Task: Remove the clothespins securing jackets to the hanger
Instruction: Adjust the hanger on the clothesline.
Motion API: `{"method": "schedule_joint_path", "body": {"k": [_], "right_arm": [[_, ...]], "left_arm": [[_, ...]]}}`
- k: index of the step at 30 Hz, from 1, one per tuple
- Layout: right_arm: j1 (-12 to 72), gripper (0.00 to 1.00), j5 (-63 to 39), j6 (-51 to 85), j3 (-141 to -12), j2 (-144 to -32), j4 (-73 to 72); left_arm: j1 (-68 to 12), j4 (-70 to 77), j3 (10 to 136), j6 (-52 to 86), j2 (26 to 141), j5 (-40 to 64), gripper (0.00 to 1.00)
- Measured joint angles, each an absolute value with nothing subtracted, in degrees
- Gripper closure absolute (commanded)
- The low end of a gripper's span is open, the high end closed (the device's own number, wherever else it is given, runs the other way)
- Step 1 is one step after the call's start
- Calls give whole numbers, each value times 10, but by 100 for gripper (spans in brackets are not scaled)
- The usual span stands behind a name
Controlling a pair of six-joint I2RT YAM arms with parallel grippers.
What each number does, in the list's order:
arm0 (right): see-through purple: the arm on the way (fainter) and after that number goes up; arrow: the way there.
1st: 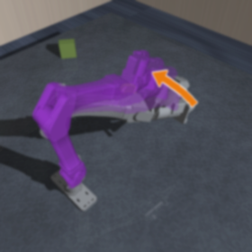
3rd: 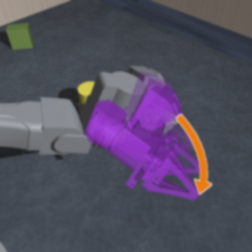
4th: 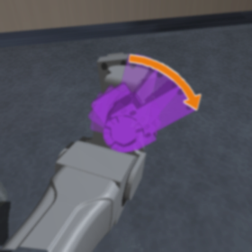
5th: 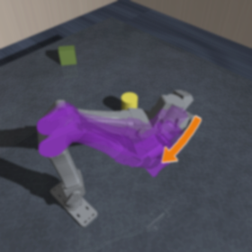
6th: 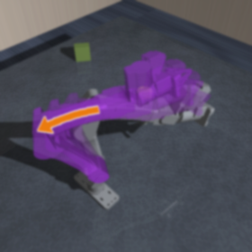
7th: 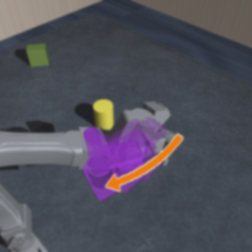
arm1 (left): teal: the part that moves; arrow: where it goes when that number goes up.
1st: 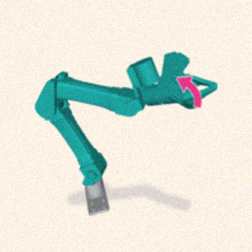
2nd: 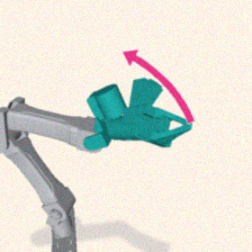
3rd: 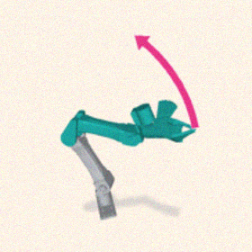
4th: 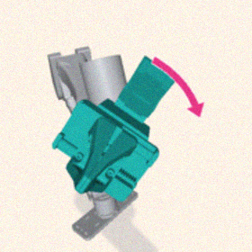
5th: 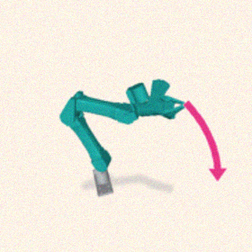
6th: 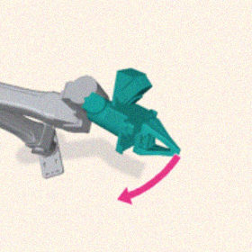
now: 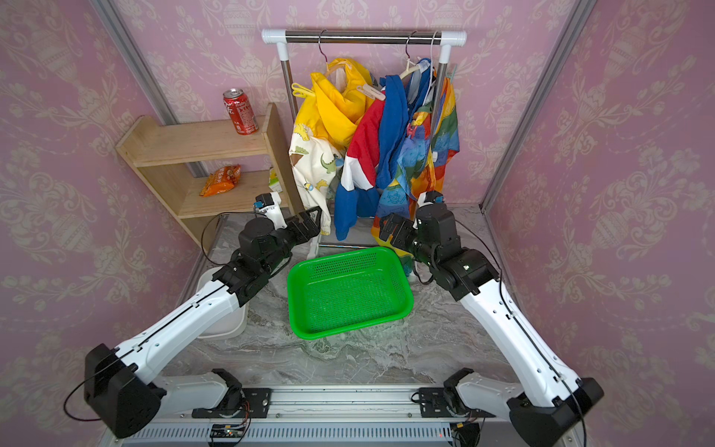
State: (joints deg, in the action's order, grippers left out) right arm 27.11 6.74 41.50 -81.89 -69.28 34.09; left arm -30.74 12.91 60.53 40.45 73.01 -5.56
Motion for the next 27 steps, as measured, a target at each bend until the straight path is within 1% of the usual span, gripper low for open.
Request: {"method": "schedule_joint_path", "body": {"k": [2, 4, 7, 12, 16, 19, 21, 23, 25, 27], "right_arm": [[270, 0, 51, 411, -844, -716, 352], [270, 0, 28, 401, -859, -736, 357], [272, 3, 8, 385, -880, -761, 366], [272, 4, 8, 369, -895, -766, 385], [273, 8, 12, 357, -921, -767, 394], [281, 8, 32, 336, -952, -769, 403], [289, 9, 49, 322, -971, -769, 408], [296, 10, 67, 310, -988, -769, 413], [306, 10, 88, 299, -1002, -769, 412], [320, 11, 108, 293, -1007, -767, 400]], "left_arm": [[-305, 192, 577, 406, 731, -18, 1], [-306, 219, 571, 406, 738, 18, 1], [-310, 236, 589, 402, 754, 69, 1], [-328, 287, 583, 399, 748, 99, 1], [-345, 321, 548, 400, 730, 100, 1], [-356, 316, 549, 404, 729, 103, 1], [-358, 280, 559, 405, 729, 95, 1], [-358, 235, 569, 396, 724, 65, 1], [-356, 190, 571, 382, 700, 20, 1], [-339, 163, 571, 374, 667, 1, 1]]}}
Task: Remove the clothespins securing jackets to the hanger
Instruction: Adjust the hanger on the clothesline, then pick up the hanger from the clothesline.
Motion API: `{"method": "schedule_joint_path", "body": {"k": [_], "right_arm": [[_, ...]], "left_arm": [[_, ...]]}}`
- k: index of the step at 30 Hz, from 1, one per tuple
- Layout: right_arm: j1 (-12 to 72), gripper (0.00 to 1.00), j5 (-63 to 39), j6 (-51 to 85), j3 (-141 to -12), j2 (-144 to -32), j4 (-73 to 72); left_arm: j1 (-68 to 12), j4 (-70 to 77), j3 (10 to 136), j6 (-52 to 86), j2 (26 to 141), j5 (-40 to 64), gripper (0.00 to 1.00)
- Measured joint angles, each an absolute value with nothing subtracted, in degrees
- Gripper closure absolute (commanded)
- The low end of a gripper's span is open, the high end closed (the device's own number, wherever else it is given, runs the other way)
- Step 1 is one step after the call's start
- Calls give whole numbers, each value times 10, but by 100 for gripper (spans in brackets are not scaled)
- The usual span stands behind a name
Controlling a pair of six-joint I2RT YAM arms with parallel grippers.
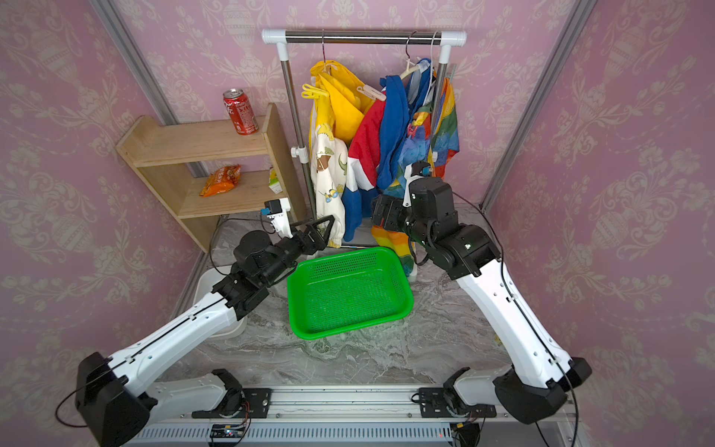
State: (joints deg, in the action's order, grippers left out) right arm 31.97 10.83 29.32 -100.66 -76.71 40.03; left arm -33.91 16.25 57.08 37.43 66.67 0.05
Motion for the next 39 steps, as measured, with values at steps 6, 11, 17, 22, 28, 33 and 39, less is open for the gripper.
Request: {"method": "schedule_joint_path", "body": {"k": [6, 11, 17, 22, 28, 33, 39], "right_arm": [[398, 14, 163, 262, -1063, -789, 351], [468, 14, 186, 210, -1284, -911, 326], [481, 14, 201, 166, -1578, -1098, 334], [481, 18, 224, 129, -1583, -1156, 314], [482, 22, 256, 69, -1492, -1171, 225], [495, 16, 288, 21, -1504, -1201, 171], [514, 16, 328, -7, -1543, -1219, 126]], "left_arm": [[-256, 96, 582, 338, 580, -43, 2], [-256, 36, 606, 262, 582, -56, 3], [-253, 1, 592, 202, 570, -62, 5], [-253, -9, 552, 178, 519, -76, 6], [-253, -20, 537, 158, 471, -94, 7], [-253, -29, 529, 154, 454, -109, 7], [-253, -35, 523, 154, 453, -114, 7]]}}
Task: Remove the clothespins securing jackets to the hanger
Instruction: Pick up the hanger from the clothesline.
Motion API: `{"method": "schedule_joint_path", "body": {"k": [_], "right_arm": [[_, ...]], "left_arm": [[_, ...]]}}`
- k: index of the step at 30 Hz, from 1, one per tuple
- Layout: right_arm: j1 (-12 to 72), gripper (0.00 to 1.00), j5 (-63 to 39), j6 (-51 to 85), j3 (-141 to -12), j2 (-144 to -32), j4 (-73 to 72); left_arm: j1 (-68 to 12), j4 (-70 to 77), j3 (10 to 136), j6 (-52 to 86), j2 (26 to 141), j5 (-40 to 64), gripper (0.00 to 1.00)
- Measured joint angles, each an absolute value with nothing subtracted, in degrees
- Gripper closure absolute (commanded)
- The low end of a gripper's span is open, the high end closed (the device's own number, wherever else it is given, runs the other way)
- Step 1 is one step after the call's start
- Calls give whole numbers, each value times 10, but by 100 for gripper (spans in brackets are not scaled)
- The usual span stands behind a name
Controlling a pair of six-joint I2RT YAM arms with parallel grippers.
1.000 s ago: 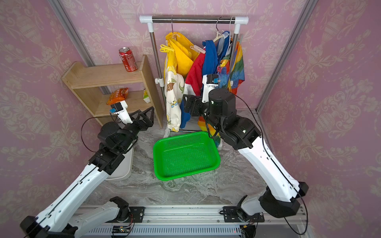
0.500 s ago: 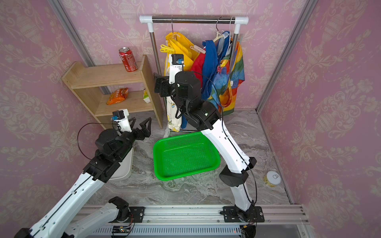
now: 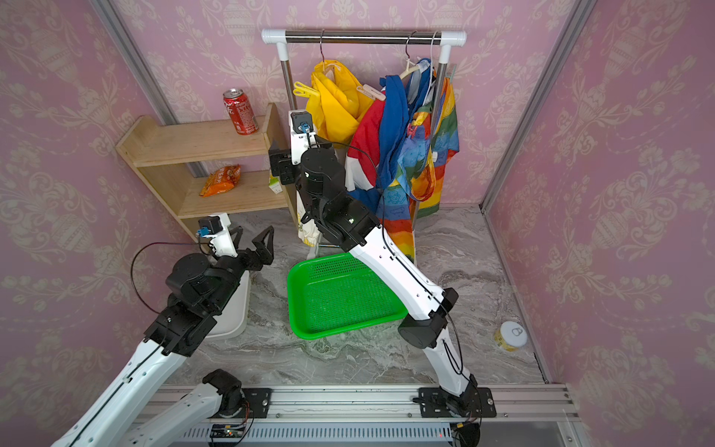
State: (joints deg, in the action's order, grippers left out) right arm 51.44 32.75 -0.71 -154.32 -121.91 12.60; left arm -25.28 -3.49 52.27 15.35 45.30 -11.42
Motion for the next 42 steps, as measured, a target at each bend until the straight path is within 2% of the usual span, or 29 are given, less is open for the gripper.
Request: {"method": "schedule_joint_path", "body": {"k": [10, 16, 18, 22, 24, 31, 32, 33, 42], "right_arm": [[493, 19, 401, 3, -1566, -1243, 26], [462, 27, 402, 45, -1576, -1273, 19], [454, 36, 399, 61, -1576, -1281, 22], [448, 64, 387, 80, -1576, -1286, 24], [448, 73, 383, 85, -1576, -1286, 20], [444, 79, 368, 90, -1586, -1286, 29], [443, 85, 367, 91, -1586, -1286, 30], [442, 100, 368, 91, -1587, -1286, 35], [436, 100, 377, 85, -1594, -1284, 56]], "left_arm": [[-253, -46, 507, 152, 435, -132, 7], [-253, -58, 500, 147, 418, -146, 7], [-253, -60, 498, 144, 413, -150, 8], [-253, -67, 496, 139, 402, -160, 8], [-253, -70, 496, 138, 398, -164, 8], [-253, -76, 493, 133, 394, -169, 8], [-253, -77, 493, 133, 394, -169, 8], [-253, -79, 493, 133, 394, -169, 8], [-253, -81, 493, 133, 397, -169, 8]]}}
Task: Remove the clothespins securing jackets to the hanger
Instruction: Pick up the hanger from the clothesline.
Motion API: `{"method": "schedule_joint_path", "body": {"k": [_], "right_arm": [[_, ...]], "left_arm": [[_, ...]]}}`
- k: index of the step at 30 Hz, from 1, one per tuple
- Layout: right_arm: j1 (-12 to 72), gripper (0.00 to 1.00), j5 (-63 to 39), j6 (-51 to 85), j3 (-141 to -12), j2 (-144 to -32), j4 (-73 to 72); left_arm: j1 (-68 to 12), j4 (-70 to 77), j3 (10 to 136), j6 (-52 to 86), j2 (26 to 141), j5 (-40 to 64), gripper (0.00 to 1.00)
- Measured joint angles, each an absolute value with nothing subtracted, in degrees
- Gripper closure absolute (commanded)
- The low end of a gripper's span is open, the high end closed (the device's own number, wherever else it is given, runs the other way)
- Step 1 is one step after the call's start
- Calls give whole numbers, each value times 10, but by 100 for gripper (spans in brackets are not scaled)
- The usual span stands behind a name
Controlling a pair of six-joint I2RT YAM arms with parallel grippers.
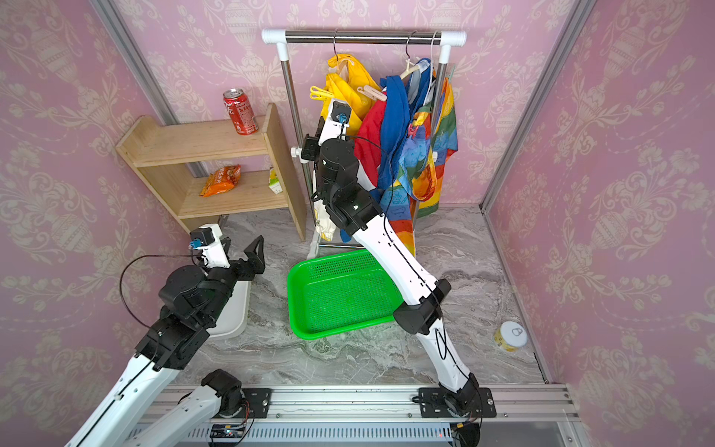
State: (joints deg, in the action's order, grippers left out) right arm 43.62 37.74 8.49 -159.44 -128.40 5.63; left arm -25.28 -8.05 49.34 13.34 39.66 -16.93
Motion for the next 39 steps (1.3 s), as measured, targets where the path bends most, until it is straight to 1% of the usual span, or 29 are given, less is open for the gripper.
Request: {"method": "schedule_joint_path", "body": {"k": [7, 13, 17, 19, 22, 28, 35, 39], "right_arm": [[445, 100, 366, 31, -1582, -1255, 96], [465, 100, 352, -19, -1543, -1218, 89], [479, 100, 327, -40, -1517, -1192, 77], [485, 100, 311, -45, -1496, -1172, 73], [492, 100, 290, -44, -1469, -1140, 70], [493, 100, 283, -24, -1382, -1055, 94], [493, 100, 270, 8, -1153, -867, 88], [493, 100, 229, 32, -1125, -800, 136]], "left_arm": [[-253, -79, 493, 133, 421, -168, 9], [-253, -76, 493, 133, 455, -150, 10], [-253, -65, 494, 134, 467, -136, 11], [-253, -61, 495, 134, 472, -130, 13], [-253, -54, 503, 134, 478, -116, 12], [-253, -43, 540, 131, 480, -96, 9], [-253, -39, 574, 127, 467, -76, 7], [-252, -39, 607, 123, 482, -51, 7]]}}
